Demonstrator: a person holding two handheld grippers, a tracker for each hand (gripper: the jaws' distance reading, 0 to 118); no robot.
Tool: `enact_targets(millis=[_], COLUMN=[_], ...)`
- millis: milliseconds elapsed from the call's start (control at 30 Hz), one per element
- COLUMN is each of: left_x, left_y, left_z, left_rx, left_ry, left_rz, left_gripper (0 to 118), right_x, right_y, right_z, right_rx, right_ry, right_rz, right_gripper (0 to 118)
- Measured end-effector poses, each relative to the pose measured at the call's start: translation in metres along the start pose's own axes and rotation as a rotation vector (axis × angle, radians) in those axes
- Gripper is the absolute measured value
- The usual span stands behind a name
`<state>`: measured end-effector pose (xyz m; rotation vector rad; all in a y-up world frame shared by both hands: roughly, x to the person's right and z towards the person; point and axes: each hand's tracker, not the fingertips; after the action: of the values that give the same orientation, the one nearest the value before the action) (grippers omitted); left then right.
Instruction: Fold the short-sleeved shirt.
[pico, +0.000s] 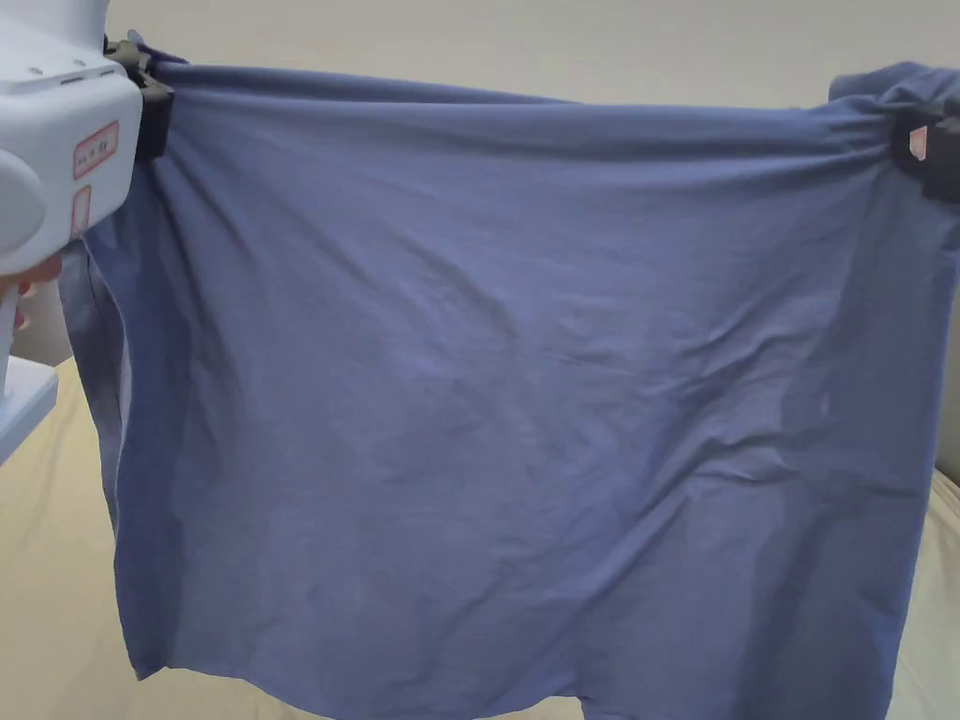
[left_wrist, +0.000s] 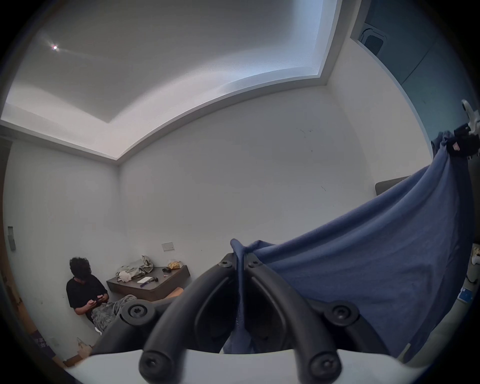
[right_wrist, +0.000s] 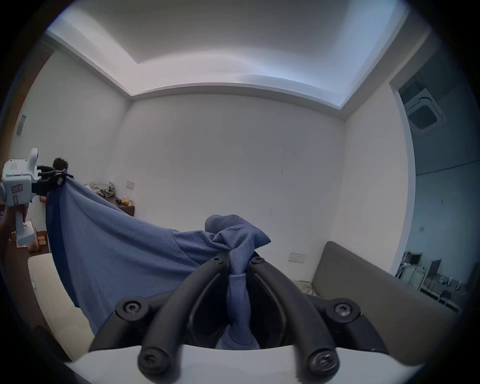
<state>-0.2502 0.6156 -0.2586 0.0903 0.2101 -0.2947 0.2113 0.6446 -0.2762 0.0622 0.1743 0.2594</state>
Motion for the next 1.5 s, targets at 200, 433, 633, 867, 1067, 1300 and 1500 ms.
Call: enact_targets(millis=[200,433,633,867,1067,1300,1500], left_x=[0.005,0.018,0.04,0.048,0.066,0.096,0.118], left_y=[0.008,0.022,0.031,0.026,-0.015,-0.121,-0.241], left_z=[-0.04,-0.109,-0.165,-0.231,-0.275,-0.271,-0.209], left_rx=[-0.018,-0.041,-0.038,-0.065,-0.113,-0.221,-0.38], left_ry=[-0.01,-0.021,0.028,0.046,0.04,-0.027,-0.236], left_rz=[-0.003,-0.053,-0.126,-0.104,-0.125,-0.221,-0.282], left_gripper=[0,0,0,0,1,1,1], right_x=[-0.001,0.005,0.006,0.011,0.0,-0.035,-0.085], right_y=[0.012,0.017,0.02,0.008,-0.041,-0.157,-0.261], right_z=[-0.036,-0.099,-0.164,-0.239,-0.28,-0.281,-0.221], right_rx=[0.02,0.037,0.034,0.019,-0.053,-0.204,-0.309], right_ry=[-0.067,-0.118,-0.16,-0.168,-0.153,-0.053,0.051], right_rz=[0.119,0.189,0.245,0.22,0.283,0.34,0.398], right_gripper=[12,12,12,12,12,12,12])
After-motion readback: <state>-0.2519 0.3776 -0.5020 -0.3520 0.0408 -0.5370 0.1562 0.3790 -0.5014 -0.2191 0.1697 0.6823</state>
